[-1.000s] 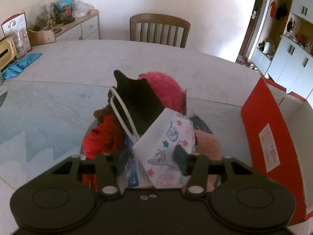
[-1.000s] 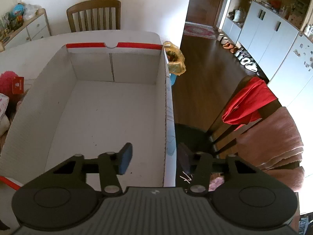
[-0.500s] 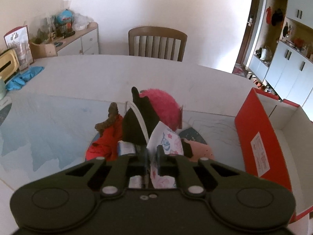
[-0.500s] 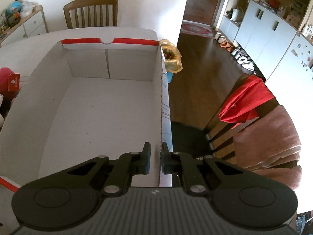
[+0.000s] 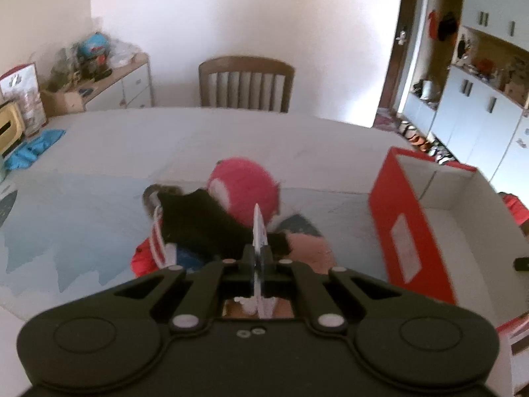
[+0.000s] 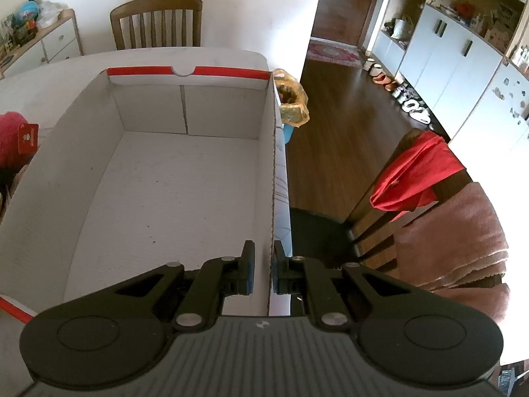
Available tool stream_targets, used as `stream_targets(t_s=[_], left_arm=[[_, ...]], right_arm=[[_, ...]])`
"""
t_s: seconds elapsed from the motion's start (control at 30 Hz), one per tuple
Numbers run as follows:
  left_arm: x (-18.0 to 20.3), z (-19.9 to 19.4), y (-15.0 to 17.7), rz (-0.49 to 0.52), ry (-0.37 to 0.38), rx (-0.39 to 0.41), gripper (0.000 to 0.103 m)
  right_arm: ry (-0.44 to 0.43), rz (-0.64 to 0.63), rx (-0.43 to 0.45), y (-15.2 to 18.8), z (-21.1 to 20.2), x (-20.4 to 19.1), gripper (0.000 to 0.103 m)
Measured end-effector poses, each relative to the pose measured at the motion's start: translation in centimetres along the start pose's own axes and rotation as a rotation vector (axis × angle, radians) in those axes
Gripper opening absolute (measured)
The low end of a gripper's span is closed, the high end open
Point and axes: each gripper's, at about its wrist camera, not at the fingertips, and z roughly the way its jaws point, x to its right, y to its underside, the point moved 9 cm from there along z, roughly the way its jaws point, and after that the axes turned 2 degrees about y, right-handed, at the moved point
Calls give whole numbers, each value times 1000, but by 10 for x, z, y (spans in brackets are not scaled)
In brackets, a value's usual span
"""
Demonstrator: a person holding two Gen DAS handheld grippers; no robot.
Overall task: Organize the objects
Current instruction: 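Carry the packet with the left gripper over into the red shoebox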
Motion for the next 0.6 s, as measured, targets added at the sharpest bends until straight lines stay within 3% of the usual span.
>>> stream_targets(t_s=[0.33, 0.6], left_arm=[[68, -19, -34, 31, 195, 43, 0], [149, -11, -48, 145, 343, 38, 0]], right_arm=[[-6, -9, 0, 1, -1, -1, 5], [-17, -16, -5, 1, -1, -2, 5]])
